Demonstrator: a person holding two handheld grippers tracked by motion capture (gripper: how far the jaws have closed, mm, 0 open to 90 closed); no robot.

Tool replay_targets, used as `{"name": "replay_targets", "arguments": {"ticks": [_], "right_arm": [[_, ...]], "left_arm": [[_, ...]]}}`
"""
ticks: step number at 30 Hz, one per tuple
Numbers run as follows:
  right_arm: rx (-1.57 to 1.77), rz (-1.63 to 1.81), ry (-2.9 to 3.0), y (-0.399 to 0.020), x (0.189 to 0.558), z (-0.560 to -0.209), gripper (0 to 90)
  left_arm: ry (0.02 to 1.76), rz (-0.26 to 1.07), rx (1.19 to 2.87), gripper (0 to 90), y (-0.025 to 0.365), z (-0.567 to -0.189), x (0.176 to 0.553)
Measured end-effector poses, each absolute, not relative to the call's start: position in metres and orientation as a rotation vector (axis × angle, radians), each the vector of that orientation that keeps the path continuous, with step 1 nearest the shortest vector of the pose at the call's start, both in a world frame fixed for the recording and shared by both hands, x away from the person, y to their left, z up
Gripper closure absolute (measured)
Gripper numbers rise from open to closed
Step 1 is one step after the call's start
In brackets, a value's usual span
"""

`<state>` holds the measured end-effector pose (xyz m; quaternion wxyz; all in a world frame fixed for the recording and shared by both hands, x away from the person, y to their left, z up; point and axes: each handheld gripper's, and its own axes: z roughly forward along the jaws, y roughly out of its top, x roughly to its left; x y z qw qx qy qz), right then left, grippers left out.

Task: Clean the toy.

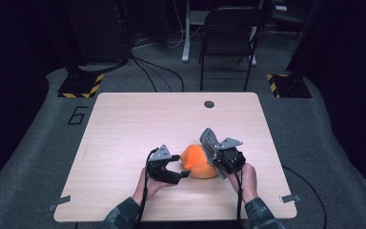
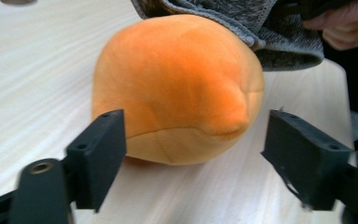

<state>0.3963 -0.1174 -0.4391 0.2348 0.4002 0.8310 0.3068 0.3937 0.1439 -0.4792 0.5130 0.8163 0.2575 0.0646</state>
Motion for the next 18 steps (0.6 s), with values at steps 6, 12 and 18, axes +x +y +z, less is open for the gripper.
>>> {"name": "replay_targets", "arguments": {"ticks": [6,12,18], "right_arm": [[1.092,0.839,2.281,-0.117,0.399,-0.440,76.5],[1.098,0.844,2.278,-0.118,0.399,-0.440,76.5],[1.104,0.851,2.276,-0.116,0.399,-0.441,76.5]], "left_arm": [[0.529,0.275,2.034,15.9,0.139,-0.491,0.393],[0.437,0.405,2.086,17.8,0.128,-0.501,0.394],[0.414,0.510,2.139,26.0,0.116,-0.509,0.392]]}}
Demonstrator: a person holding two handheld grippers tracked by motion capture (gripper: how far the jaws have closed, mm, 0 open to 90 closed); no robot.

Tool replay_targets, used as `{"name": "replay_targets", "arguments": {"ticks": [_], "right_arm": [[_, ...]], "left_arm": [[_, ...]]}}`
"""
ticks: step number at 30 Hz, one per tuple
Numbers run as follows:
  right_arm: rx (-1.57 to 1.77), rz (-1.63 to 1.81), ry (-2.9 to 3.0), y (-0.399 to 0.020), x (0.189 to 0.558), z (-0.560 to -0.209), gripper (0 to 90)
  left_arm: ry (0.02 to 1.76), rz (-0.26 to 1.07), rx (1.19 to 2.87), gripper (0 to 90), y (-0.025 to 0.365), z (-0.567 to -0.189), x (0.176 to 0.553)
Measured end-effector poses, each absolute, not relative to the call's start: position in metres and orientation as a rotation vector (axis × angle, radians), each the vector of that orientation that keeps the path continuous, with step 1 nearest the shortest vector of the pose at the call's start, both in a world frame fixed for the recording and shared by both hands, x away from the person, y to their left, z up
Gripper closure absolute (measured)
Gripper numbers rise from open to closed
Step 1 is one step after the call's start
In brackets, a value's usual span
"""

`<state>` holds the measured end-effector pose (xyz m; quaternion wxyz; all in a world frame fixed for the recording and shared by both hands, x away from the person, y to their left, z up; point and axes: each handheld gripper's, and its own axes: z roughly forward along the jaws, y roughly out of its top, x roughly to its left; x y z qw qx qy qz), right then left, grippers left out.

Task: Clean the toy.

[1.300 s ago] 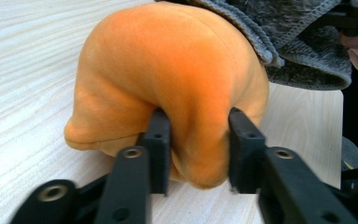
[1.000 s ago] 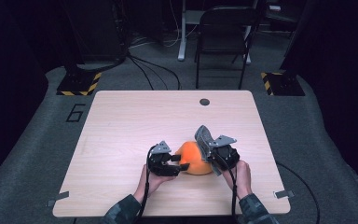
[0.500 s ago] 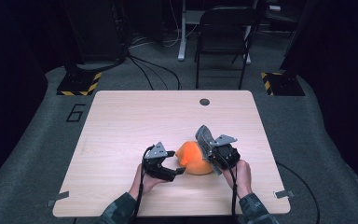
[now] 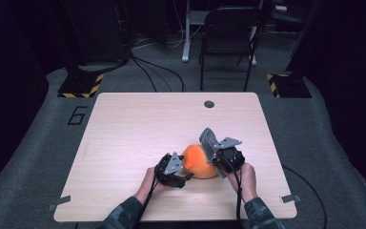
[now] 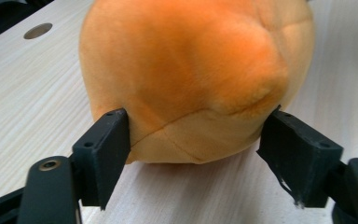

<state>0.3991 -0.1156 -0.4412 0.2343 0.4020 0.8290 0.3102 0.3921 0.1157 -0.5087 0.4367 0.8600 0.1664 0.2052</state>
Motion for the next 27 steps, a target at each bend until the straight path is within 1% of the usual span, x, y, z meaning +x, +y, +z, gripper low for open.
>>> {"name": "replay_targets", "arguments": {"ticks": [1,3,4,5,8,13,16,19,23,27], "right_arm": [[1.097,0.848,2.283,-0.116,0.399,-0.441,76.5],[1.099,0.845,2.279,-0.115,0.399,-0.441,76.5],[1.090,0.839,2.287,-0.115,0.398,-0.441,76.5],[1.090,0.843,2.278,-0.114,0.398,-0.441,76.5],[1.096,0.848,2.281,-0.115,0.397,-0.441,76.5],[1.102,0.908,2.266,-0.122,0.396,-0.437,76.3],[1.119,0.936,2.228,-0.135,0.394,-0.427,76.3],[1.179,0.939,2.175,-0.160,0.393,-0.420,76.2],[1.295,0.866,2.151,-0.187,0.400,-0.434,76.1],[1.369,0.808,2.178,-0.195,0.410,-0.452,76.0]], "left_arm": [[0.418,0.529,2.137,27.6,0.115,-0.510,0.391],[0.426,0.540,2.128,33.5,0.114,-0.511,0.390],[0.428,0.539,2.120,38.2,0.114,-0.512,0.390],[0.435,0.535,2.116,40.7,0.113,-0.512,0.390],[0.437,0.526,2.119,52.0,0.113,-0.512,0.390],[0.467,0.504,2.118,64.8,0.114,-0.510,0.392],[0.491,0.491,2.107,68.8,0.116,-0.510,0.393],[0.503,0.476,2.097,70.9,0.117,-0.511,0.394],[0.497,0.503,2.092,74.6,0.116,-0.511,0.393],[0.486,0.523,2.083,77.4,0.116,-0.511,0.392]]}}
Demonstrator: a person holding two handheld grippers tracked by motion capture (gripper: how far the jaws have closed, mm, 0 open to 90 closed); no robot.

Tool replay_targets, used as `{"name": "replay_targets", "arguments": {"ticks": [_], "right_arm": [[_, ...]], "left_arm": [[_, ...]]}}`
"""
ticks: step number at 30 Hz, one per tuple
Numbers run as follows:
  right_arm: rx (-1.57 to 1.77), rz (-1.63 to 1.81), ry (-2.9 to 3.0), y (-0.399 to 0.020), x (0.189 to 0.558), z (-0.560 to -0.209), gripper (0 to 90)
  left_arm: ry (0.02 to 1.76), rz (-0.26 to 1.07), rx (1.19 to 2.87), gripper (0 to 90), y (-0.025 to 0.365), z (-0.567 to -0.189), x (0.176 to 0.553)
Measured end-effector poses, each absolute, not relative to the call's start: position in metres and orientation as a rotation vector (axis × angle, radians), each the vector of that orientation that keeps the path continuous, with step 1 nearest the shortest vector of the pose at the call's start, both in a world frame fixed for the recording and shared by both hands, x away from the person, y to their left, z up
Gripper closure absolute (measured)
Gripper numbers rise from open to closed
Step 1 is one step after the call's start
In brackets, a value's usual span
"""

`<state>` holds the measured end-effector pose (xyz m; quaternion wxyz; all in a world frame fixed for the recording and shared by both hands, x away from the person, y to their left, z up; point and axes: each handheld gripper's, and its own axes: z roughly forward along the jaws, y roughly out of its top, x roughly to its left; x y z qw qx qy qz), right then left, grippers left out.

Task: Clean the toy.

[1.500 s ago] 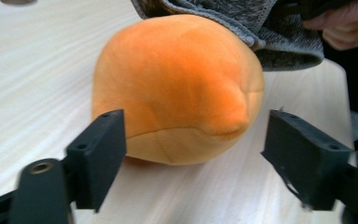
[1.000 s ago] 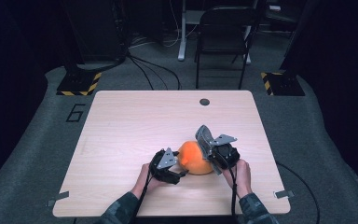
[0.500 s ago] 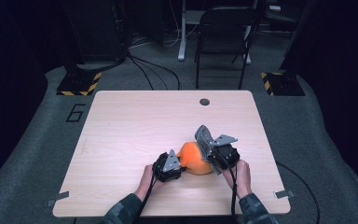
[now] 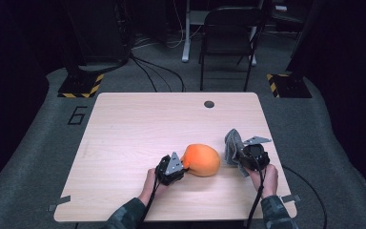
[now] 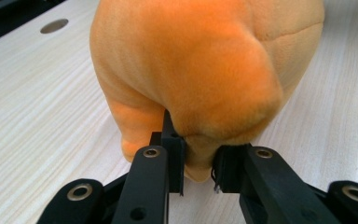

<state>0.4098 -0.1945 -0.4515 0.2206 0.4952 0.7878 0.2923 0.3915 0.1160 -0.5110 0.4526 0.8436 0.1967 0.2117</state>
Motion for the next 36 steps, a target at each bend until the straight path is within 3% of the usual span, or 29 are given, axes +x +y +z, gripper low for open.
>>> {"name": "replay_targets", "arguments": {"ticks": [12,27,36], "right_arm": [[1.402,0.799,2.166,-0.202,0.414,-0.454,75.7],[1.416,0.838,2.136,-0.210,0.413,-0.447,75.7],[1.367,0.874,2.128,-0.202,0.406,-0.430,75.7]], "left_arm": [[0.520,0.481,1.976,80.4,0.124,-0.499,0.391],[0.733,0.157,1.842,79.9,0.140,-0.447,0.386],[0.877,-0.088,1.813,79.1,0.144,-0.460,0.393]]}}
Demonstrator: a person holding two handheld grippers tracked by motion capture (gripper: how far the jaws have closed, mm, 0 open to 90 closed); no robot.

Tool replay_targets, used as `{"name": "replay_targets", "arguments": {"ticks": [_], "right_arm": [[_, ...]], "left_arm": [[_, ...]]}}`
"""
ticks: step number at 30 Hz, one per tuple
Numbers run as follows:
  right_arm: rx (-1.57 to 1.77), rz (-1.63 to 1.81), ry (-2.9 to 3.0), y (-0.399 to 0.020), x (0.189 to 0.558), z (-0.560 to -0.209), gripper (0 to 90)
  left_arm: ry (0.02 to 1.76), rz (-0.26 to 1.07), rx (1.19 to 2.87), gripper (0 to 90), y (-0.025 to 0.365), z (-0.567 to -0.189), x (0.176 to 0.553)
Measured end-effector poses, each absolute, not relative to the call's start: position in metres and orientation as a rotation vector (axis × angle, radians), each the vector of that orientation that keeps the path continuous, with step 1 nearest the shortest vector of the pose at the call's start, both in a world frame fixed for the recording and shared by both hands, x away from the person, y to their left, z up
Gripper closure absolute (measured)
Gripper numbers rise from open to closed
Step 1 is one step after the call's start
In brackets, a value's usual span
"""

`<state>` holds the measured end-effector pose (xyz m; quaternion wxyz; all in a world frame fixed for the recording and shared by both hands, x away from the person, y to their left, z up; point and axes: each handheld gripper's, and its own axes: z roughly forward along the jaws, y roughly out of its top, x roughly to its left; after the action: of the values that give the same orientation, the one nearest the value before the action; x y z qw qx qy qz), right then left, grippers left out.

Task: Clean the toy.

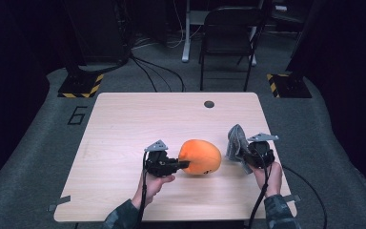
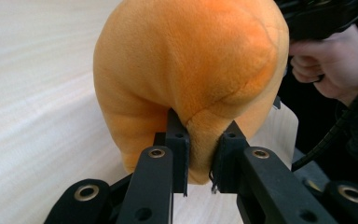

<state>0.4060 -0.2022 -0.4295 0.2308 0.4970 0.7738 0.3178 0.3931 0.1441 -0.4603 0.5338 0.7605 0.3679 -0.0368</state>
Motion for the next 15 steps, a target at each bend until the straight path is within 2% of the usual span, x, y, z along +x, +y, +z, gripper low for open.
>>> {"name": "replay_targets", "arguments": {"ticks": [3,7,15], "right_arm": [[1.326,0.908,2.131,-0.197,0.401,-0.419,75.7],[1.257,0.960,2.150,-0.184,0.394,-0.404,75.7],[1.064,1.115,2.243,-0.123,0.375,-0.383,75.6]], "left_arm": [[0.922,-0.138,1.799,78.8,0.144,-0.472,0.399],[0.966,-0.138,1.809,78.5,0.144,-0.487,0.406],[0.956,-0.107,1.821,77.7,0.141,-0.488,0.404]]}}
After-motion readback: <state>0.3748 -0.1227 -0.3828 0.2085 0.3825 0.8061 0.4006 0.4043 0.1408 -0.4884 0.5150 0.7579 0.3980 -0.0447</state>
